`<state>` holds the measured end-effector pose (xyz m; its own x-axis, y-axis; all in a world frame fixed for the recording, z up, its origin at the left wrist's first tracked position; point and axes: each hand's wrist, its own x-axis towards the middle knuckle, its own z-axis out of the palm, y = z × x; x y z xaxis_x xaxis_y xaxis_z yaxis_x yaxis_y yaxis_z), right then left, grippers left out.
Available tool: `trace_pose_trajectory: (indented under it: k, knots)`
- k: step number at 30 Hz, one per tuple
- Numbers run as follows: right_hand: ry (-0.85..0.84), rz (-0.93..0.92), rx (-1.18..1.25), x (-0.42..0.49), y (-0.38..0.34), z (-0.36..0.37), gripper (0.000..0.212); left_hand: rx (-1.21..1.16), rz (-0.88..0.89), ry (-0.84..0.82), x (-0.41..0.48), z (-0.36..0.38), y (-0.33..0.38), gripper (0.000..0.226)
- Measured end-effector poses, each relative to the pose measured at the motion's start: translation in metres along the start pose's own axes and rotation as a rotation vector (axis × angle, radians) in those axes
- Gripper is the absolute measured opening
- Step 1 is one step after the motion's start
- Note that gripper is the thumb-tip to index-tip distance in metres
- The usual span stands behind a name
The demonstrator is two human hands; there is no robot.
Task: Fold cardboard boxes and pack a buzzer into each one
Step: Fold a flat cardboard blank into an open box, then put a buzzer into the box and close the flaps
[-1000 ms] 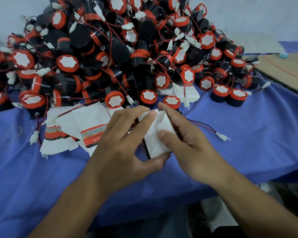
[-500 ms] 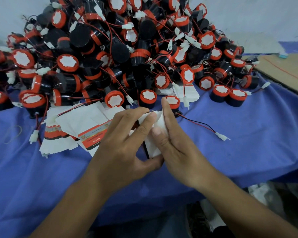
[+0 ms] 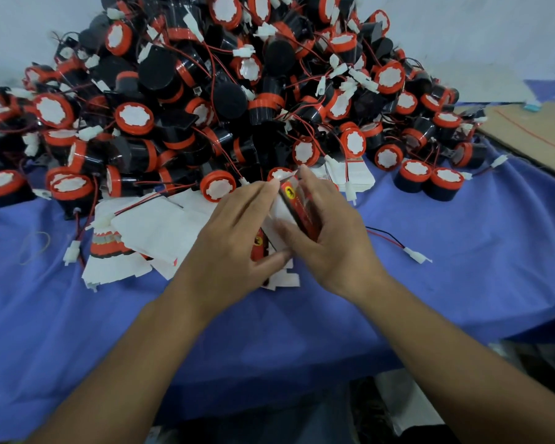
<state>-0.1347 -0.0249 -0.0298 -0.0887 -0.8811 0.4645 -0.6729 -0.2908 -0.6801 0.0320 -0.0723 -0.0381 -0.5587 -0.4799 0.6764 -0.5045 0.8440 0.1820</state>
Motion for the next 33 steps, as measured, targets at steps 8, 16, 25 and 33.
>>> trace_pose_trajectory:
  k: [8, 16, 25, 33]
  knots:
    - [-0.145, -0.568, -0.61, 0.0, 0.012, 0.012, 0.086, -0.03, -0.048, -0.283, -0.006, 0.003, -0.03, 0.091]
    - [-0.002, -0.47, -0.712, -0.009, 0.013, 0.01, 0.024, 0.36, 0.032, 0.045, -0.003, 0.007, -0.022, 0.041]
    - [-0.145, -0.03, -0.972, -0.028, -0.002, 0.003, 0.016, 0.261, -0.002, 0.011, -0.003, 0.017, 0.006, 0.036]
    - [-0.261, 0.193, -0.848, -0.026, 0.013, -0.005, 0.028, -0.138, -0.263, -0.131, -0.012, 0.035, 0.017, 0.037]
